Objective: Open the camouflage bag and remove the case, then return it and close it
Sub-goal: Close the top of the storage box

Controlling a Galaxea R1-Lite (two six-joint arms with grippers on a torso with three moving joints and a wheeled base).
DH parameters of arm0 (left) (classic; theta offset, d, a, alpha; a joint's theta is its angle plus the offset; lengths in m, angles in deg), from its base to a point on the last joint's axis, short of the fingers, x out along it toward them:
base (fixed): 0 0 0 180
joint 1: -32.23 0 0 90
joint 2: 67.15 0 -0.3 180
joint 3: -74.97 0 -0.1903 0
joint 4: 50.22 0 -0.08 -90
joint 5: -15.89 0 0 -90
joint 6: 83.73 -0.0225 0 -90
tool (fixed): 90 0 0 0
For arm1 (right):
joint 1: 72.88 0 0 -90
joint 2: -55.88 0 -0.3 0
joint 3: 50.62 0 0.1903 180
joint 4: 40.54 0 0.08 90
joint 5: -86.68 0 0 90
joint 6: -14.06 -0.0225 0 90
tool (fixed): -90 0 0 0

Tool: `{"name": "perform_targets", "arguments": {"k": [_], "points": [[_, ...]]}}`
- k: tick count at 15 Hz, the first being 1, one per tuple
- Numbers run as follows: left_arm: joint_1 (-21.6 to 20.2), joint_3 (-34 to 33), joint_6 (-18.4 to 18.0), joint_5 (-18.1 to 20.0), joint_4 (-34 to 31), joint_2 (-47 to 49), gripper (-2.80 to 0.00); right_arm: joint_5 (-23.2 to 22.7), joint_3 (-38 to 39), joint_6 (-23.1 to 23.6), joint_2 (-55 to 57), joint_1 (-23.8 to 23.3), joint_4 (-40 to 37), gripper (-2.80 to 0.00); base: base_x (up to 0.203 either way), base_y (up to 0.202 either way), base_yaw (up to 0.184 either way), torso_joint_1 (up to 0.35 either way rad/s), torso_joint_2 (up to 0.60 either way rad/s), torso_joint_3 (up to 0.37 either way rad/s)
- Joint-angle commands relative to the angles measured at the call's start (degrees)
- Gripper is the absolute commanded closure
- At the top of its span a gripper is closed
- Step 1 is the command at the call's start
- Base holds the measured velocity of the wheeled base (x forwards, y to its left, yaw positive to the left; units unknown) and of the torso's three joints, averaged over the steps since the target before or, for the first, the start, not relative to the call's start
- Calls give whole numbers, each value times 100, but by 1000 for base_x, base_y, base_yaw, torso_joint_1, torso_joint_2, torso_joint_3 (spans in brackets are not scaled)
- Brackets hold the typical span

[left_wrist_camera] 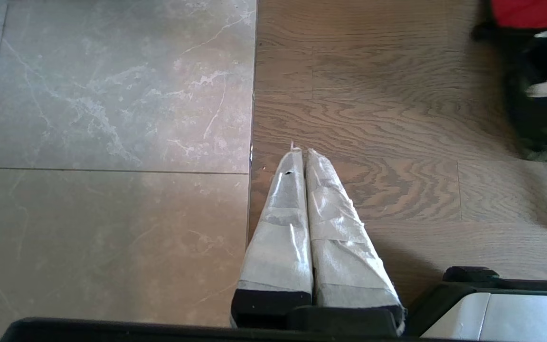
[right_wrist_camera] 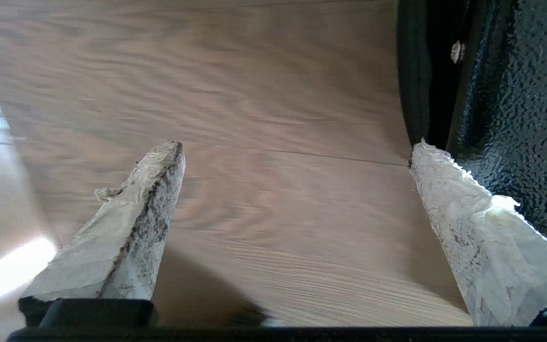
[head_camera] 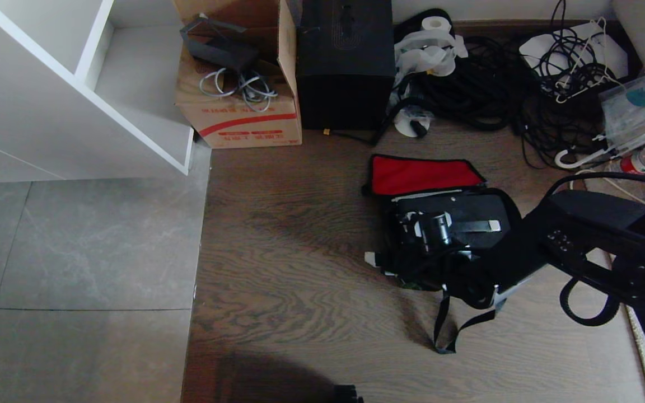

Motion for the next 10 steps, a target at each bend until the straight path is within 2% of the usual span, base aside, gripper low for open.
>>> {"name": "perform_targets", "arguments": {"k": [1,5,7,8,10], "points": [[-1,-62,0,-1,3,-25,0,4,296,380,-229,-442,13,-280,0,0,0,0,0,0],[-1,-62,0,-1,3,-25,0,-199,539,684,-573,-1105,-433,-280,0,0,0,0,0,0],[-1,-62,0,-1,3,-25,0,-366,758,1079,-735,-1390,-594,-280,0,0,0,0,0,0],[-1,-62,0,-1,3,-24,0,-434,788,1052,-792,-1394,-575,-280,0,0,0,0,0,0],[-1,-62,0,-1,3,-16,0,-588,773,685,-932,-1244,-541,-280,0,0,0,0,0,0]]}}
